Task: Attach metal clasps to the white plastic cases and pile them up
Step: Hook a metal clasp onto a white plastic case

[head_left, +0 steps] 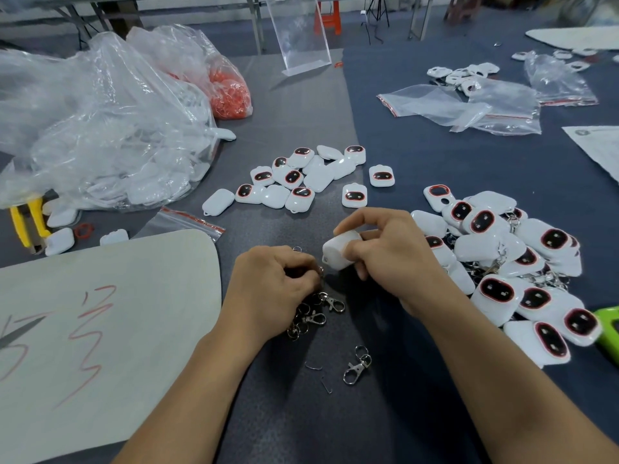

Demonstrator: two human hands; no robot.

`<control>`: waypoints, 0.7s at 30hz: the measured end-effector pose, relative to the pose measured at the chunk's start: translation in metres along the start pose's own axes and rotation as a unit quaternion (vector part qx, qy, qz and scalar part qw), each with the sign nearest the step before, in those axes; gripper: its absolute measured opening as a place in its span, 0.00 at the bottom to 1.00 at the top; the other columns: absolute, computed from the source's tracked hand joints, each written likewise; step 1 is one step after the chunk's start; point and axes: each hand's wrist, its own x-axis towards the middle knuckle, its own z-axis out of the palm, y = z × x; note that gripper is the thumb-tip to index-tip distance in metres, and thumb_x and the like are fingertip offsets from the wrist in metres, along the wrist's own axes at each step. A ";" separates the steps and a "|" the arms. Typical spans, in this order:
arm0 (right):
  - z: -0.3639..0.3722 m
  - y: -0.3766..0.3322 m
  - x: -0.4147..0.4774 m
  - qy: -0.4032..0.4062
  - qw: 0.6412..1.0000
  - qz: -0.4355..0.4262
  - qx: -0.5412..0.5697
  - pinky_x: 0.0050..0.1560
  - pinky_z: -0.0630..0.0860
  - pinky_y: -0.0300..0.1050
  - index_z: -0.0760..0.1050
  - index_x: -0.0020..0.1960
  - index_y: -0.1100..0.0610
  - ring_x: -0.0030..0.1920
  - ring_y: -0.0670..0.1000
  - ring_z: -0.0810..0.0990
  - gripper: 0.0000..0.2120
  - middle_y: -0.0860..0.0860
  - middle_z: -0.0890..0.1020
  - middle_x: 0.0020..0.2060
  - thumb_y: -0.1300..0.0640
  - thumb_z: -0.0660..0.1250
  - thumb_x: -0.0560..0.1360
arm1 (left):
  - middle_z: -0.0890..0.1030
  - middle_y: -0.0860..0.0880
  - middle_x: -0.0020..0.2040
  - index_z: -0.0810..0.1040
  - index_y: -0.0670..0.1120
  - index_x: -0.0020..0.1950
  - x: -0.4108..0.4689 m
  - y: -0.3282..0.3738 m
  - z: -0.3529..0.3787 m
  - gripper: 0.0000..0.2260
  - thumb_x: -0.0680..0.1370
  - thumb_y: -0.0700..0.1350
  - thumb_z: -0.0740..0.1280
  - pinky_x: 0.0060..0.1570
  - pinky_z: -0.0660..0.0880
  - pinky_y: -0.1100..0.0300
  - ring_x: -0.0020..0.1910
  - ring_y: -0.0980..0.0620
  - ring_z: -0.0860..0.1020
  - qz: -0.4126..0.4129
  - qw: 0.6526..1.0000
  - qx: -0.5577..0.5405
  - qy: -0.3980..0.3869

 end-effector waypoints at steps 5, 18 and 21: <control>-0.005 -0.005 -0.002 -0.038 0.999 -0.011 0.009 0.36 0.72 0.45 0.82 0.37 0.52 0.32 0.46 0.74 0.08 0.47 0.79 0.29 0.52 0.65 0.65 | 0.79 0.55 0.30 0.84 0.52 0.35 -0.002 0.005 -0.001 0.04 0.66 0.45 0.70 0.34 0.70 0.67 0.30 0.60 0.74 -0.032 0.991 -0.116 0.054; 0.005 -0.010 -0.014 -0.089 0.987 -0.126 0.046 0.41 0.79 0.47 0.87 0.39 0.49 0.36 0.44 0.81 0.08 0.49 0.85 0.33 0.62 0.79 0.68 | 0.76 0.52 0.29 0.83 0.46 0.32 -0.003 0.013 -0.005 0.04 0.62 0.43 0.69 0.30 0.65 0.66 0.30 0.58 0.69 -0.040 0.961 -0.264 0.067; 0.005 -0.011 -0.015 -0.064 0.983 -0.168 0.022 0.39 0.77 0.37 0.86 0.37 0.48 0.35 0.42 0.82 0.11 0.44 0.85 0.33 0.64 0.80 0.67 | 0.74 0.50 0.28 0.83 0.44 0.32 -0.003 0.014 -0.006 0.04 0.61 0.43 0.69 0.29 0.63 0.65 0.29 0.57 0.67 -0.046 0.957 -0.280 0.059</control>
